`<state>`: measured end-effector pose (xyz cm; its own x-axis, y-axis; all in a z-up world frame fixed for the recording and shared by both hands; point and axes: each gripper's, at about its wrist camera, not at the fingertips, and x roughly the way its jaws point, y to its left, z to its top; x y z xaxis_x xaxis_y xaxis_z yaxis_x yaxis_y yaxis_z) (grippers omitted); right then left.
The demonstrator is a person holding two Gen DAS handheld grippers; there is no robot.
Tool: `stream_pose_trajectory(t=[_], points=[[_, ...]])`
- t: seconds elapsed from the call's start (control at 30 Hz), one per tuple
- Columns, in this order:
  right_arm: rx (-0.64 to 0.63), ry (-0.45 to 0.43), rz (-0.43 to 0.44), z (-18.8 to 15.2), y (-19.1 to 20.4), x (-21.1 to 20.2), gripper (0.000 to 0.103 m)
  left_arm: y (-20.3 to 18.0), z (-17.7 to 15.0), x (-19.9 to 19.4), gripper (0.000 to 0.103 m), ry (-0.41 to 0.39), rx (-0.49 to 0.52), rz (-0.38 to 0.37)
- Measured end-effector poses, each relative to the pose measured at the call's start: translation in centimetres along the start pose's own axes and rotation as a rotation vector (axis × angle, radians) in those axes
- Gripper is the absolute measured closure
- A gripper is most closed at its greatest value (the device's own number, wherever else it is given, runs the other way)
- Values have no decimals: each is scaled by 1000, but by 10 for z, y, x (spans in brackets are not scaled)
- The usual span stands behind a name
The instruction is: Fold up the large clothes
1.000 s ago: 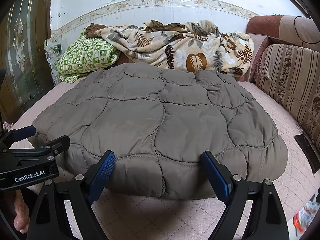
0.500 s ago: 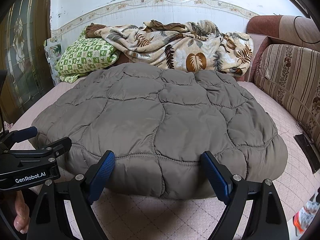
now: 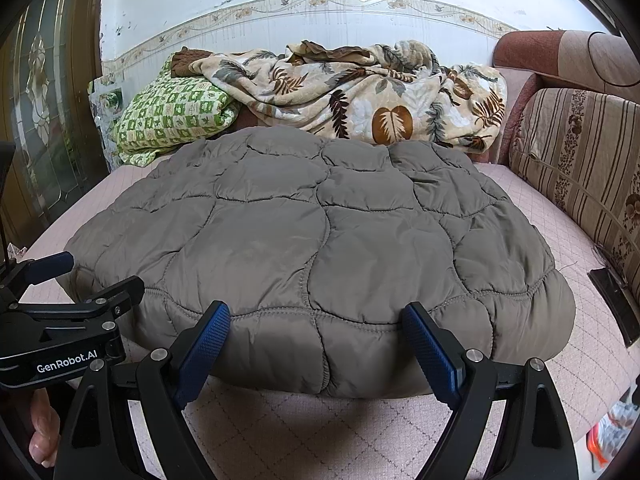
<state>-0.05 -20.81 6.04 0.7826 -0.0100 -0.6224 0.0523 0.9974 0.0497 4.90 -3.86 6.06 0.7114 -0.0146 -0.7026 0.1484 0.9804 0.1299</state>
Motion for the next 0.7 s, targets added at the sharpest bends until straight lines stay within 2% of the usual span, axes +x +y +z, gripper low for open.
stream_pose_trajectory(t=[0.7], points=[[4,-3,1,1,-3,-1,12,-2,0,0,6,-2,8,12]])
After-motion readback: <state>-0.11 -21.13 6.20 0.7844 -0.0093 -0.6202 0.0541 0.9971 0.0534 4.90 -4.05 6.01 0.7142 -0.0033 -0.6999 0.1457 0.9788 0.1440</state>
